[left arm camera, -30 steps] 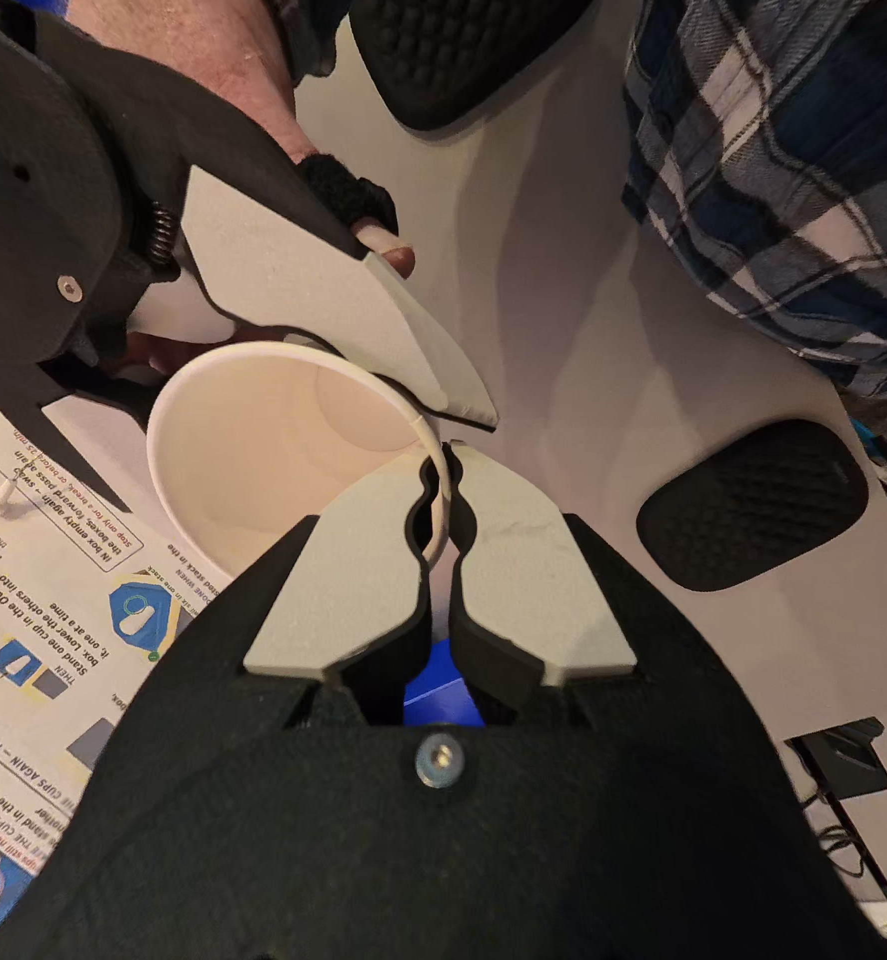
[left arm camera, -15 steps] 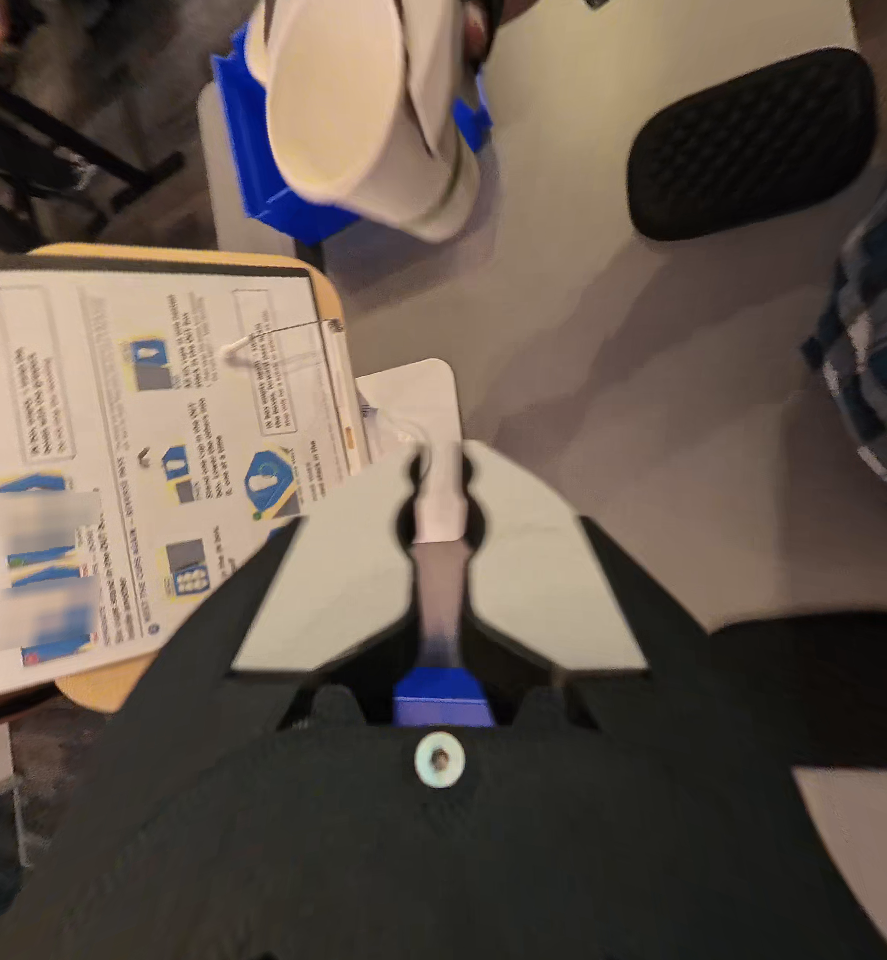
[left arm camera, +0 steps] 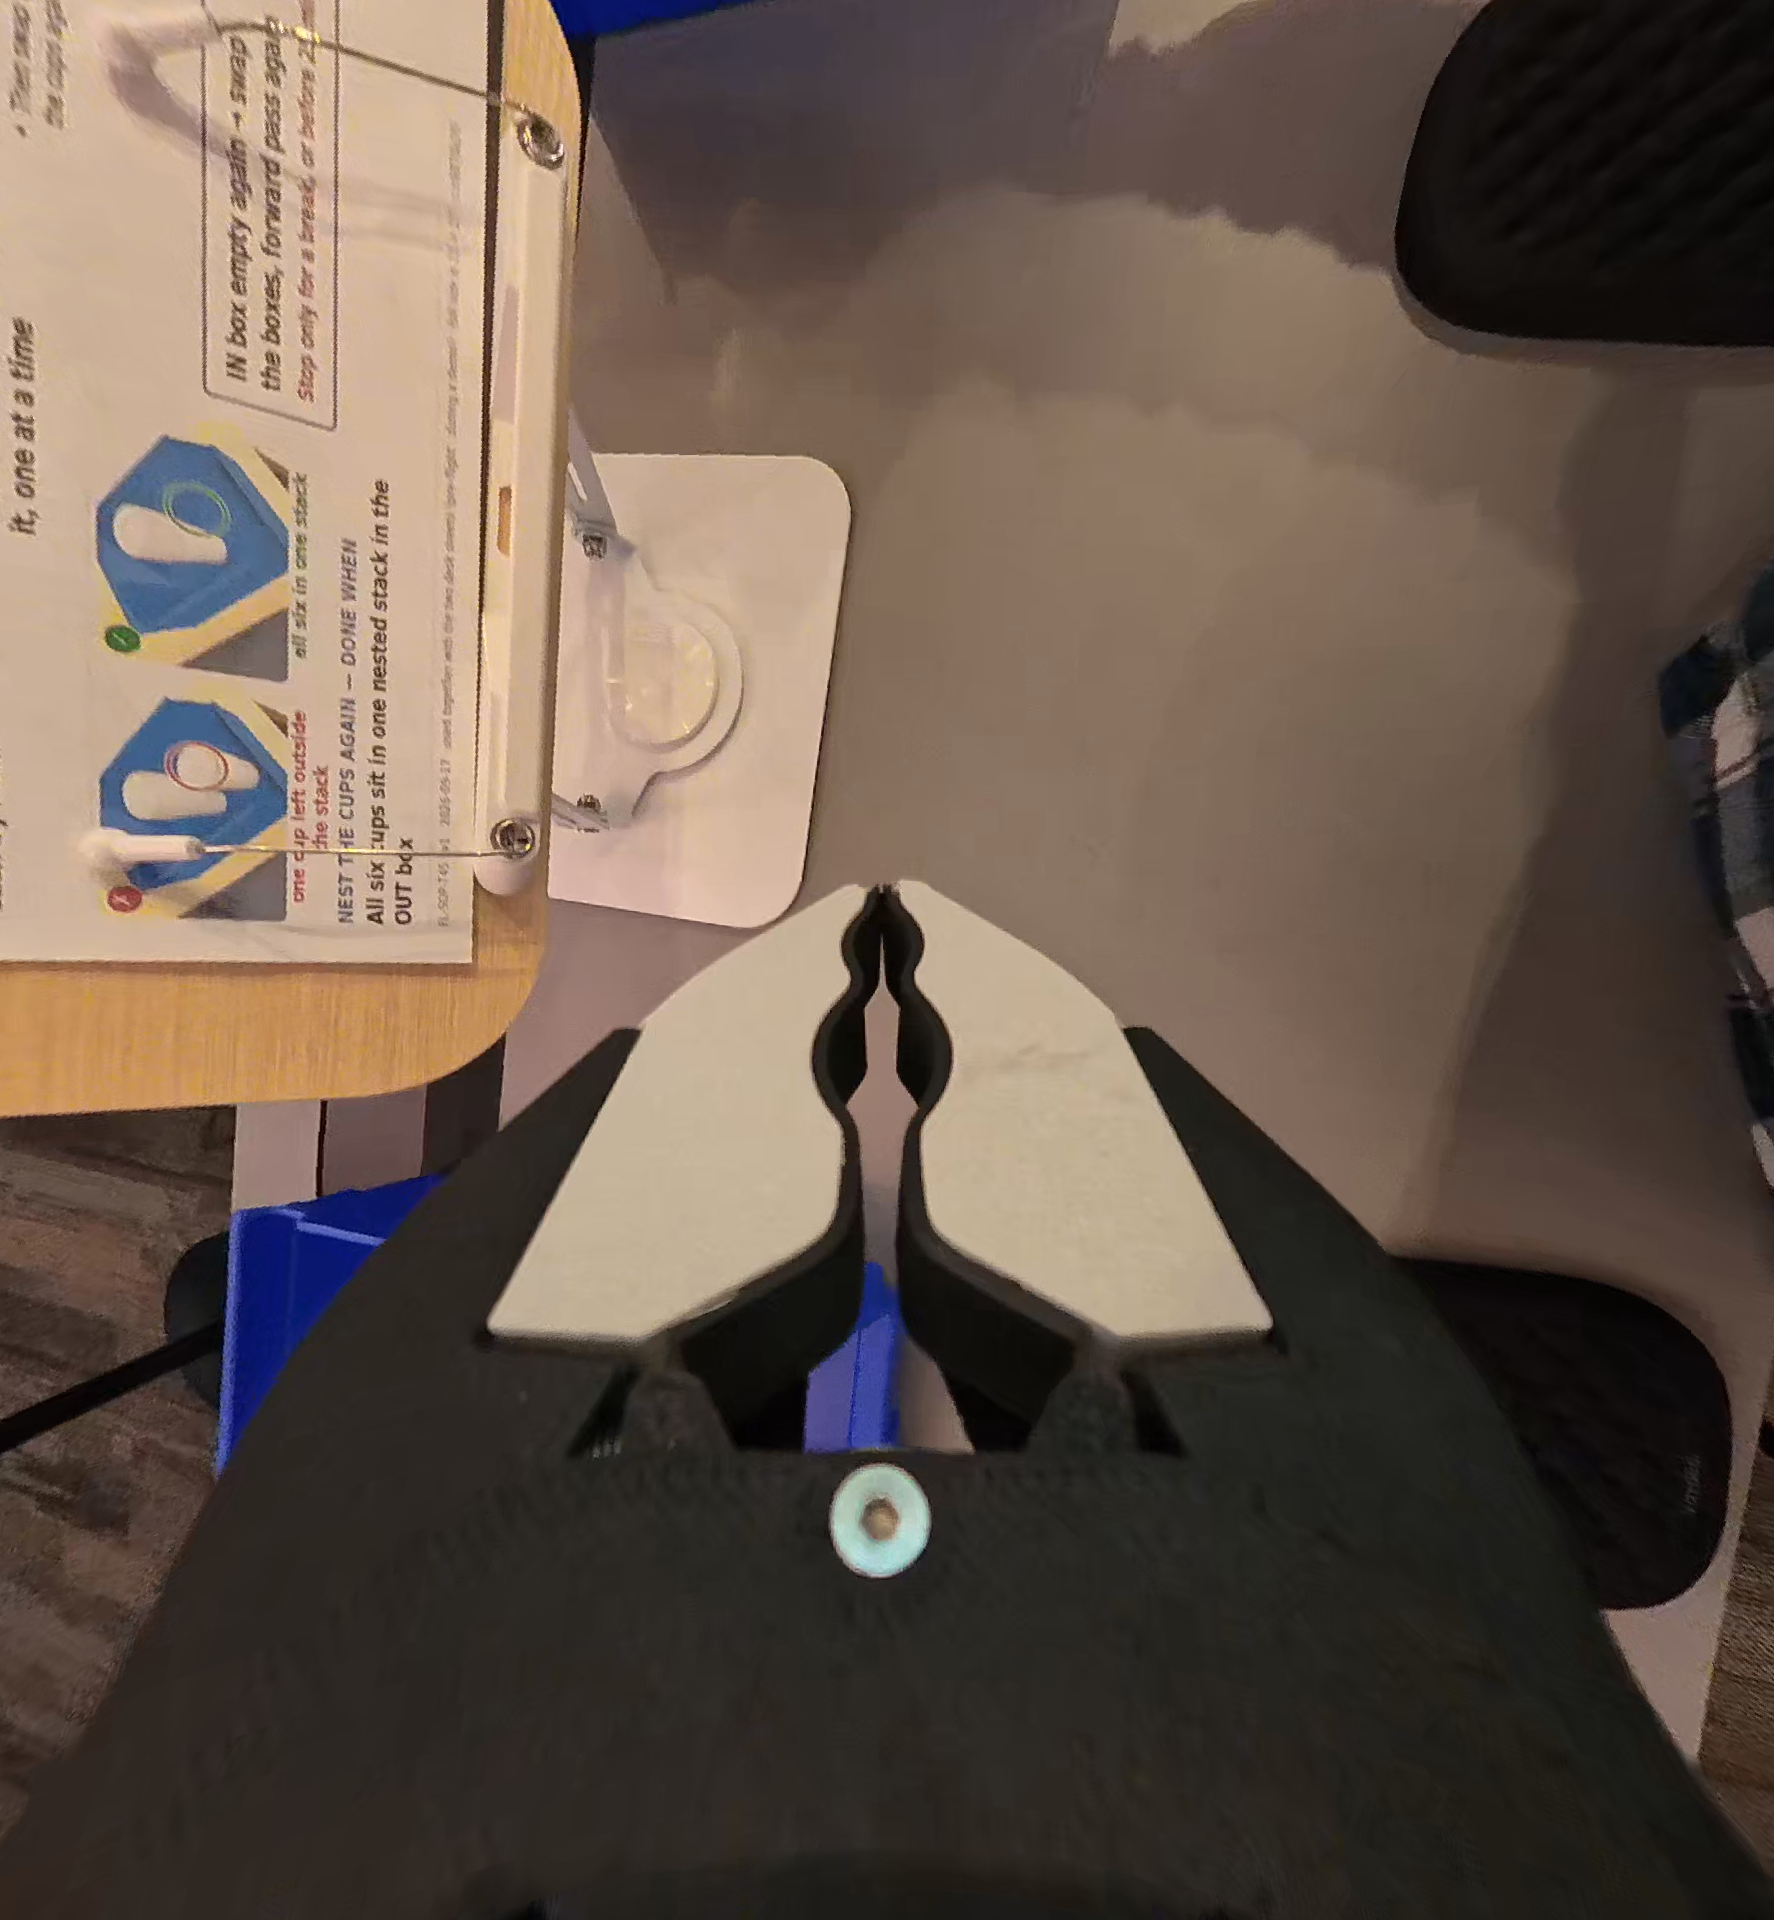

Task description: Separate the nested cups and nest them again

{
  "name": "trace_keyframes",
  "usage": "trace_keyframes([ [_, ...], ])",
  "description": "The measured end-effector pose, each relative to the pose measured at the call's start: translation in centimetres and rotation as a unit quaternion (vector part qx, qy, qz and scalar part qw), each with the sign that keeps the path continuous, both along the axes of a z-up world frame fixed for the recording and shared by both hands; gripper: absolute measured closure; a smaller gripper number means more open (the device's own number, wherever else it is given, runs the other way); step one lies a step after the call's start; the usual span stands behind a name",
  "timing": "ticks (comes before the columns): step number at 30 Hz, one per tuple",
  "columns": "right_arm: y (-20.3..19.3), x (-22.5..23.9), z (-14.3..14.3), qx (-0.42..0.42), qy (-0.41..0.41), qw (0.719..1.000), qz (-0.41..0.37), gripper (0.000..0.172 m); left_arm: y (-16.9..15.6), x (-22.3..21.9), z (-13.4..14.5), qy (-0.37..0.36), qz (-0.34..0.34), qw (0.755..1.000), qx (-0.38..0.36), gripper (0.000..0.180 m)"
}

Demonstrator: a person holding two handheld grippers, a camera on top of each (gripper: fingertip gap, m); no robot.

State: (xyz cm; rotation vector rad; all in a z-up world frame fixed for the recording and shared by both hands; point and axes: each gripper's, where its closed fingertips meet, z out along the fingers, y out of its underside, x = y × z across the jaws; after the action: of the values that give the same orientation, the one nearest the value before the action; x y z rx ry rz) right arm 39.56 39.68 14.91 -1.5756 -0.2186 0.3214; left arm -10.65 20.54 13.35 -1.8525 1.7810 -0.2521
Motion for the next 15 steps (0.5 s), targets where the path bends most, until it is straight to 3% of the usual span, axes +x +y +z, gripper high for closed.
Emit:
trace_keyframes([
  [1,0.3,0.1,-0.7,-0.005,-0.002,1.0,-0.004,0.072,0.0,-0.2,0.0,0.001,0.002,1.0,-0.002,0.18],
  [7,1.0,-0.1,-4.5,-0.048,-0.011,0.999,-0.011,0.066,0.2,-1.1,-0.4,0.02,0.004,1.0,-0.009,0.18],
  [10,0.7,0.3,-5.8,-0.069,-0.024,0.997,-0.032,0.047,0.4,-1.4,-0.5,0.023,0.007,1.0,-0.012,0.18],
  [12,0.1,0.6,-6.0,-0.08,-0.027,0.996,-0.04,0.033,0.8,-1.8,-0.3,0.019,0.016,1.0,-0.011,0.18],
  [15,-1.6,0.8,-5.1,-0.077,-0.033,0.995,-0.045,0.032,1.4,-2.4,-0.3,0.012,0.035,0.999,-0.009,0.18],
])
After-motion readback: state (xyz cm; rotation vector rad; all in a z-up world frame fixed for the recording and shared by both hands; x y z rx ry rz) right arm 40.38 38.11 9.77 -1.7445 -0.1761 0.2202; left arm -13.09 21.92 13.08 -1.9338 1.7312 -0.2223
